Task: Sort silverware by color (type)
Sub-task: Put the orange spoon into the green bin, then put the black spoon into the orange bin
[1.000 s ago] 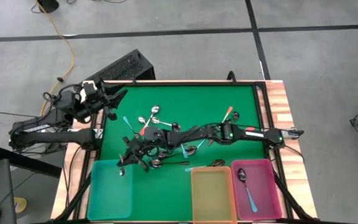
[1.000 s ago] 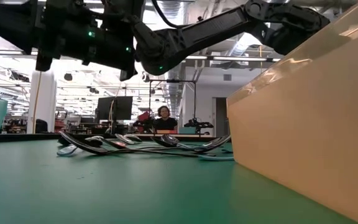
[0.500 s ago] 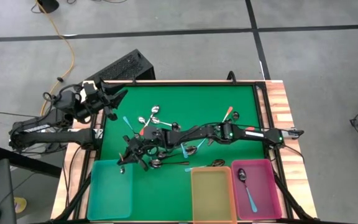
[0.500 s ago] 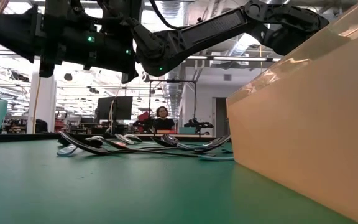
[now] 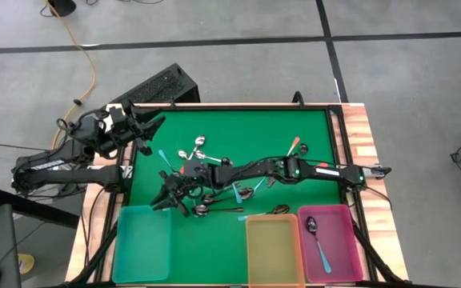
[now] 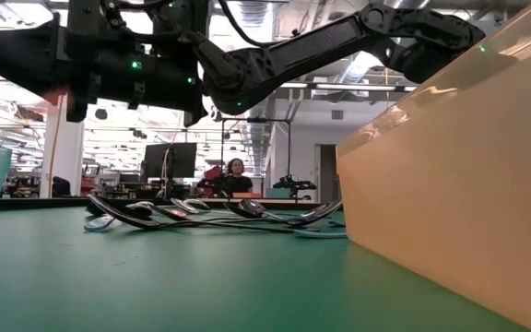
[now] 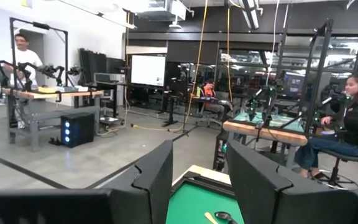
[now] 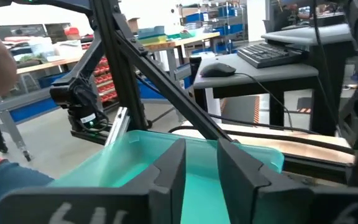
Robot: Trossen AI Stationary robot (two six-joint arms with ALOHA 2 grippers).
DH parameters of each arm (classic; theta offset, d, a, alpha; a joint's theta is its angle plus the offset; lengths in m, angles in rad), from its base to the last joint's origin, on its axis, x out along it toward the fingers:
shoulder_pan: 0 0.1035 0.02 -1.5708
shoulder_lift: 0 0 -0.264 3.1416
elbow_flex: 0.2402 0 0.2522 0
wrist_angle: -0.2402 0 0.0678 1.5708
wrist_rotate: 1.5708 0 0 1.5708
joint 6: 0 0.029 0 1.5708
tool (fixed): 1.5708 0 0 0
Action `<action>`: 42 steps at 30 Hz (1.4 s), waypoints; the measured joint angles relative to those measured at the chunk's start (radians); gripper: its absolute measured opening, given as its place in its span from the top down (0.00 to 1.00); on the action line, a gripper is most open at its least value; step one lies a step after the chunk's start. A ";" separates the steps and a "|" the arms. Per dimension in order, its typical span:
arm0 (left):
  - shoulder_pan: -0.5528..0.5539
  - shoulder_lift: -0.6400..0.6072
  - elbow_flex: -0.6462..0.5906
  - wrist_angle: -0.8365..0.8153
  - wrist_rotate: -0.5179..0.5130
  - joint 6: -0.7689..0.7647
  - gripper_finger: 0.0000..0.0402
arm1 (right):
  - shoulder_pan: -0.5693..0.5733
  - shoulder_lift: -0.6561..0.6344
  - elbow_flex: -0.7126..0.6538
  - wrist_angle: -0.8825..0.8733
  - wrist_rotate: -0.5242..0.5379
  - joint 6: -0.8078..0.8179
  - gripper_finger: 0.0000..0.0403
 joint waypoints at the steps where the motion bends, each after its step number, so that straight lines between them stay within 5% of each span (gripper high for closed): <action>1: 0.000 0.000 0.000 0.000 0.000 0.003 0.66 | -0.004 0.000 0.000 0.000 0.000 0.000 0.71; 14: 0.000 -0.001 0.000 -0.009 0.000 0.005 0.66 | -0.041 -0.017 -0.001 -0.026 -0.044 -0.007 0.68; 20: 0.000 -0.010 0.000 -0.065 0.000 -0.015 0.66 | -0.122 -0.169 0.002 -0.345 -0.063 -0.053 0.68; 24: 0.000 -0.023 0.000 -0.091 -0.025 -0.016 0.66 | -0.177 -0.283 0.002 -0.735 -0.061 -0.185 0.68; 27: 0.000 -0.039 0.000 -0.103 -0.059 -0.016 0.66 | -0.217 -0.376 -0.002 -1.044 0.010 -0.317 0.68; 35: 0.000 -0.088 0.000 -0.175 -0.075 -0.011 0.66 | -0.304 -0.591 -0.001 -1.572 0.436 -0.467 0.68; 42: 0.000 -0.100 0.000 -0.255 0.000 -0.062 0.66 | -0.349 -0.710 0.002 -1.751 0.480 -0.393 0.68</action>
